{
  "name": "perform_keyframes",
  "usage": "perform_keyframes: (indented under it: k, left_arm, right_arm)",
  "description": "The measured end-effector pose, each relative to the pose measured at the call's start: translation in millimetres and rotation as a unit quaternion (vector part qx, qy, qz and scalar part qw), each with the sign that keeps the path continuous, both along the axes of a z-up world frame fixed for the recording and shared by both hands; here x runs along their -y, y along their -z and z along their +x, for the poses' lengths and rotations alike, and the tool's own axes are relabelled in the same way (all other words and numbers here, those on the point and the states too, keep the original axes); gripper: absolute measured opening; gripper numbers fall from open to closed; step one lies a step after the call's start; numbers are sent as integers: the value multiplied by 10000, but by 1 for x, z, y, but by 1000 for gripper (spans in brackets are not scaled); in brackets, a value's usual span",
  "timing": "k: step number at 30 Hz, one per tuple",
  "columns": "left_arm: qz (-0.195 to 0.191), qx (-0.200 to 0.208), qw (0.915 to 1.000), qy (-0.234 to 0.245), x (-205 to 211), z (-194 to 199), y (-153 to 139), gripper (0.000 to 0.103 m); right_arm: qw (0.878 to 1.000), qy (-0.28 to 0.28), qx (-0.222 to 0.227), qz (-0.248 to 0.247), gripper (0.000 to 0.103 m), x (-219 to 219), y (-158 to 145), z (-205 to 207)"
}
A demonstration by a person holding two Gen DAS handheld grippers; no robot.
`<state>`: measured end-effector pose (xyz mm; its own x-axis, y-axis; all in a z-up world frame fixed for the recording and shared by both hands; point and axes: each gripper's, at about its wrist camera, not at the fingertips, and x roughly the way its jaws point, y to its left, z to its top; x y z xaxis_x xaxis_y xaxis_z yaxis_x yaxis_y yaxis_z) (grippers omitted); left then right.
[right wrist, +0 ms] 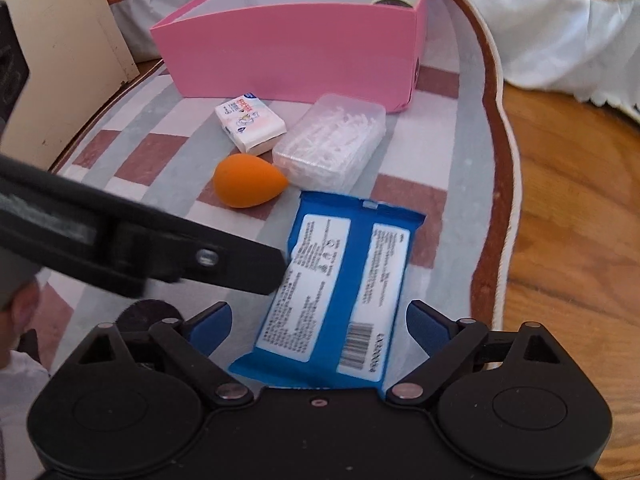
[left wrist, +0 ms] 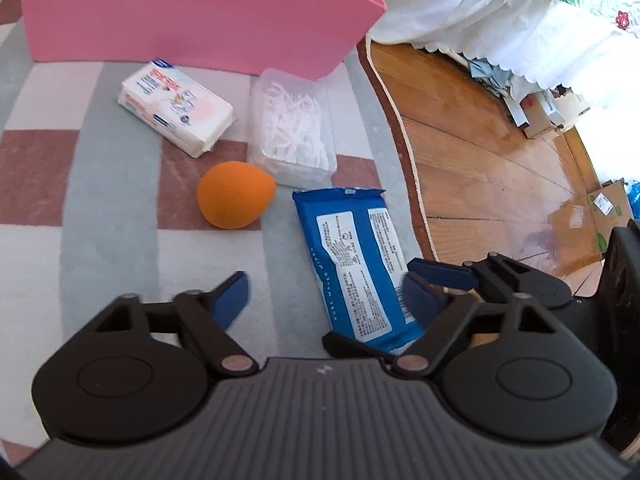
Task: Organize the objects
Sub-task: 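Close the left tool on the end of the blue wet-wipe pack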
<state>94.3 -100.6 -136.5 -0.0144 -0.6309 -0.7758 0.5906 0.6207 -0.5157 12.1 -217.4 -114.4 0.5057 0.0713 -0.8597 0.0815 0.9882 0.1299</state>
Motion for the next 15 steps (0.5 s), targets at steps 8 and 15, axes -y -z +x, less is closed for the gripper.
perform_keyframes:
  k: [8,15]
  left_arm:
    - [56,-93,9998,146,11,-11,16,30]
    - [-104,-183,9998,-38,11,-12,21,22]
  right_arm:
    - [9990,341,-230,146,94,3,9,0]
    - [9983,463,-142,315,81,6,7,-7]
